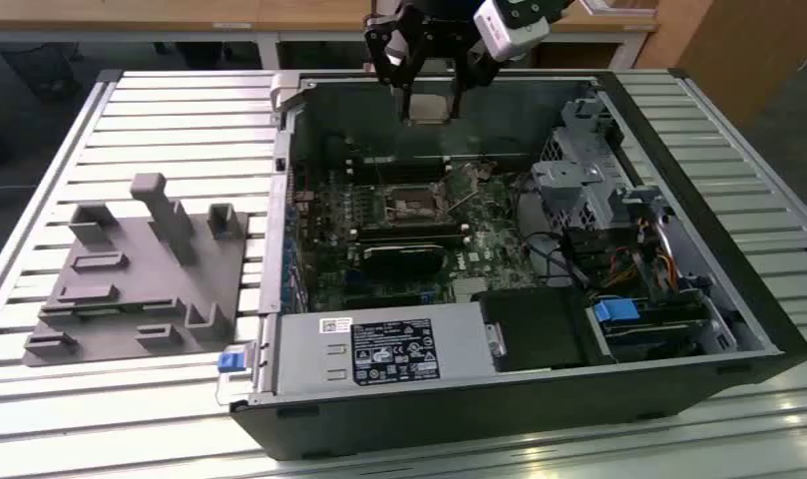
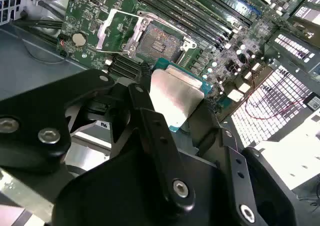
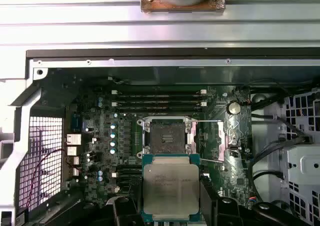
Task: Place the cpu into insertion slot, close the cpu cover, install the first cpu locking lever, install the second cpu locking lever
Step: 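Place the cpu into insertion slot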
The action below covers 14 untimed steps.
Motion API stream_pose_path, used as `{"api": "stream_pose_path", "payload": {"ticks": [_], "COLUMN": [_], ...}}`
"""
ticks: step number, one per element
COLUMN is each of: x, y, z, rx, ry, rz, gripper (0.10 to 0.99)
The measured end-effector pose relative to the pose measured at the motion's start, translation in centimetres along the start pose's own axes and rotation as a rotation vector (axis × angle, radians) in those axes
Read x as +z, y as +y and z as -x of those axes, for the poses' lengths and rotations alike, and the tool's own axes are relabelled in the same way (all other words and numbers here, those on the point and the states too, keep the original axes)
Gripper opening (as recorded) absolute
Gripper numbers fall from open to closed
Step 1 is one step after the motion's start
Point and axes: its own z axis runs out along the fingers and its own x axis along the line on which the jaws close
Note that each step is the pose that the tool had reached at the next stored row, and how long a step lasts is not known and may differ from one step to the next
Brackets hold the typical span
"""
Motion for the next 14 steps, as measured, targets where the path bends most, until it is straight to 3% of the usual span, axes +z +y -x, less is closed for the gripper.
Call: {"api": "stream_pose_path", "payload": {"ticks": [14], "x": [0.01], "y": [0.0], "z": [0.0], "rx": [0.033], "ry": [-0.0029], "rz": [0.001], "gripper": [0.541]}}
